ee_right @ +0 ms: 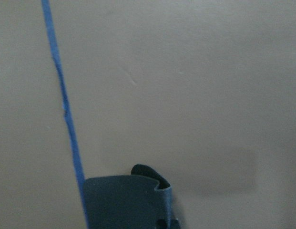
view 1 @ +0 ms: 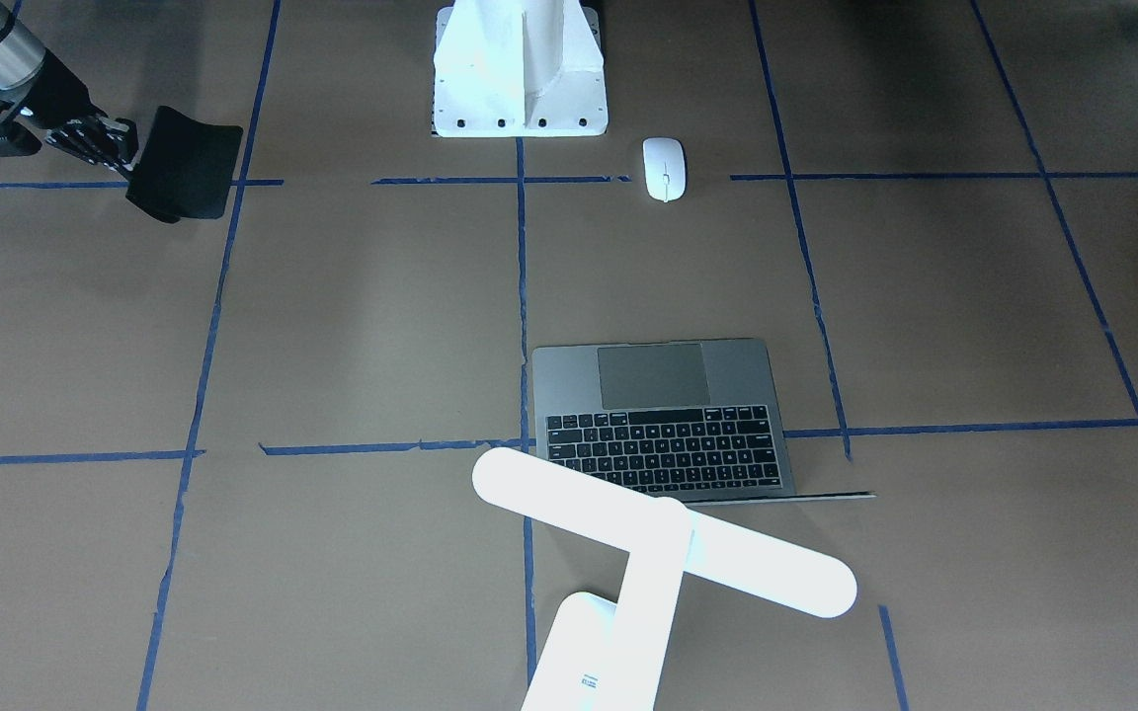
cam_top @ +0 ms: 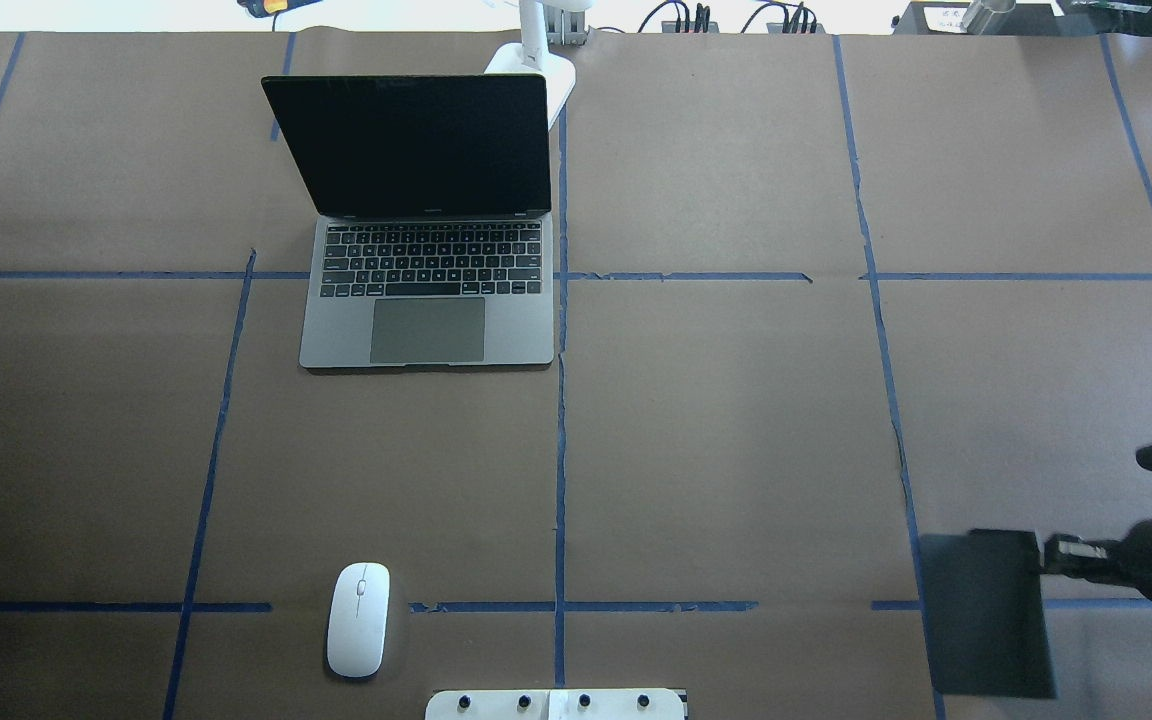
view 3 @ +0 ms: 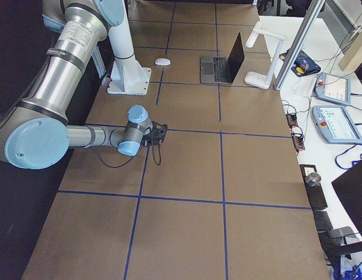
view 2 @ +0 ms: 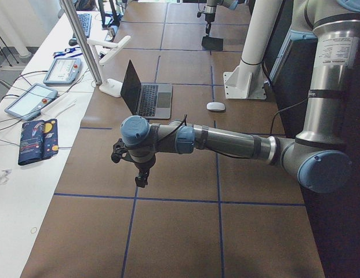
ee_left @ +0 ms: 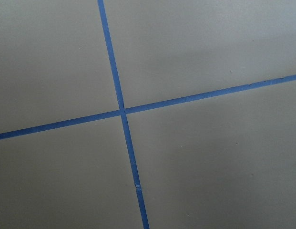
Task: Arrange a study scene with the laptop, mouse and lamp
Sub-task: 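Carry the black mouse pad beside the laptop with the right gripper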
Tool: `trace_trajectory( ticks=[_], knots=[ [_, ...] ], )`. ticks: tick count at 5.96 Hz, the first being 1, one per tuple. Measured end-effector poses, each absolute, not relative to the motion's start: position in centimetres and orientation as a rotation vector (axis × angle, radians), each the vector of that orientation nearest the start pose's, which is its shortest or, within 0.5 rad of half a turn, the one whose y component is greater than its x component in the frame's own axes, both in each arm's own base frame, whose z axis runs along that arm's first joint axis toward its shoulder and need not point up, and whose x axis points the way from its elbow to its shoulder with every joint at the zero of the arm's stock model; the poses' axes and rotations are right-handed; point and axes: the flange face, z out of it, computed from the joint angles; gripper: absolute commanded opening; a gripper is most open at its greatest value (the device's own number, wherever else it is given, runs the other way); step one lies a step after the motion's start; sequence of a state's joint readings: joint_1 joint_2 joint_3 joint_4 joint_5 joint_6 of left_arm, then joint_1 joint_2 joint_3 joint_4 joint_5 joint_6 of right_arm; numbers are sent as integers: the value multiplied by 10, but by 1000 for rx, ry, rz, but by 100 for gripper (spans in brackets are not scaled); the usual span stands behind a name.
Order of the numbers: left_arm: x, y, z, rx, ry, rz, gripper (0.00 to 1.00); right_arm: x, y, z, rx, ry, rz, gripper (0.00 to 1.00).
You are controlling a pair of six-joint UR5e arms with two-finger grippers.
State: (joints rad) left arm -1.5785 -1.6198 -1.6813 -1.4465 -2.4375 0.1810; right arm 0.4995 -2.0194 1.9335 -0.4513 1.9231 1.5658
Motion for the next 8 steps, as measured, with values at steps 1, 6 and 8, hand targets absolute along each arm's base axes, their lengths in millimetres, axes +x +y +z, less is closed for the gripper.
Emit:
trace_trajectory(
  ticks=[1,6,8],
  knots=[
    [-61,-509,585,115,861,178,100,-265,-292,507,-73,-1124,295,0],
    [-58,-510,581,117,908,175,100,-477,-524,307,-8,-1196,335,0],
    [-58,-510,581,116,916,173,100,-509,-559,268,28,-1200,349,0]
  ],
)
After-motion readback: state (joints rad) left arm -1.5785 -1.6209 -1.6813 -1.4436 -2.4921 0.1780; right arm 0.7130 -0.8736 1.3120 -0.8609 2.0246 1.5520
